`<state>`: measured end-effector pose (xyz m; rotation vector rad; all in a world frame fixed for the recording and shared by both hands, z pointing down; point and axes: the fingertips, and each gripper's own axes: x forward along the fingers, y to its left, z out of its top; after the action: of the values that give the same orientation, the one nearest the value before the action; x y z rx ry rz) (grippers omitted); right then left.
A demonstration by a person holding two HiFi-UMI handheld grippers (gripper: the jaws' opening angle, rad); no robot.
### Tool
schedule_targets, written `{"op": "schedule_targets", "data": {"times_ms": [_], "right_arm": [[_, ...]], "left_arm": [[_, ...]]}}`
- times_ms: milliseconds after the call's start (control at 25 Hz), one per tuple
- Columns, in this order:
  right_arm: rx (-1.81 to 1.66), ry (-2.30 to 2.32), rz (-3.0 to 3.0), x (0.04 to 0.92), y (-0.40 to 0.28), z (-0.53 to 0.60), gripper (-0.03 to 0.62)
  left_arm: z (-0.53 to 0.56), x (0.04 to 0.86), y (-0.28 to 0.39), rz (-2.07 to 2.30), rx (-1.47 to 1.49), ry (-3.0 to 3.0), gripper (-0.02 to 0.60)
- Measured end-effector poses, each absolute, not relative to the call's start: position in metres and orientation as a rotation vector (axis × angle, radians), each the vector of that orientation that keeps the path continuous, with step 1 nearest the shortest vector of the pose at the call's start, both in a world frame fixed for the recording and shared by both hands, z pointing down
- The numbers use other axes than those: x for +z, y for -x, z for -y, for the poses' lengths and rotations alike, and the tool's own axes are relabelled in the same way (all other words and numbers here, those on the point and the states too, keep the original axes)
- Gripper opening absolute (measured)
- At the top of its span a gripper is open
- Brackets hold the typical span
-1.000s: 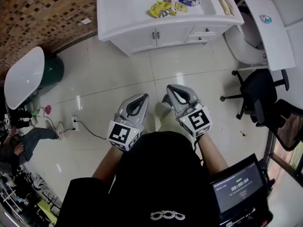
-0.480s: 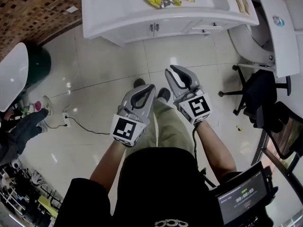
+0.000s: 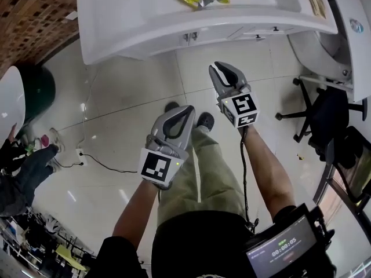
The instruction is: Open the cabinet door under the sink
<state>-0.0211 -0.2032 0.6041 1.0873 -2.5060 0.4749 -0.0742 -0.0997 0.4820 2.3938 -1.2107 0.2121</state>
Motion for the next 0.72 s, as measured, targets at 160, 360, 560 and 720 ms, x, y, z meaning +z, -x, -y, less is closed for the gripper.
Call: {"op": "schedule_targets", "data": {"times_ms": [160, 360, 560, 720], "right_arm": [[0.466, -1.077, 2.471, 0.652, 0.028, 0.228, 0.055], [0.497, -1.037, 2.412, 0.711, 0.040, 0.259, 0.055], [0.501, -1.014, 2.351, 0.764, 0.051, 0.292, 0.055], [0.515, -1.020, 2.306, 0.794, 0.056, 0.311, 0.055]], "left_arm": [[0.111, 0.504, 0.075, 1.205, 0.213, -2.381, 0.017], [0.118, 0.517, 0.077, 1.205, 0.187, -2.332, 0.017], [0.118, 0.541, 0.080, 1.181, 0.219, -2.300, 0.017], [0.125, 0.554, 0.089, 1.170, 0.249, -2.295, 0.017]]}}
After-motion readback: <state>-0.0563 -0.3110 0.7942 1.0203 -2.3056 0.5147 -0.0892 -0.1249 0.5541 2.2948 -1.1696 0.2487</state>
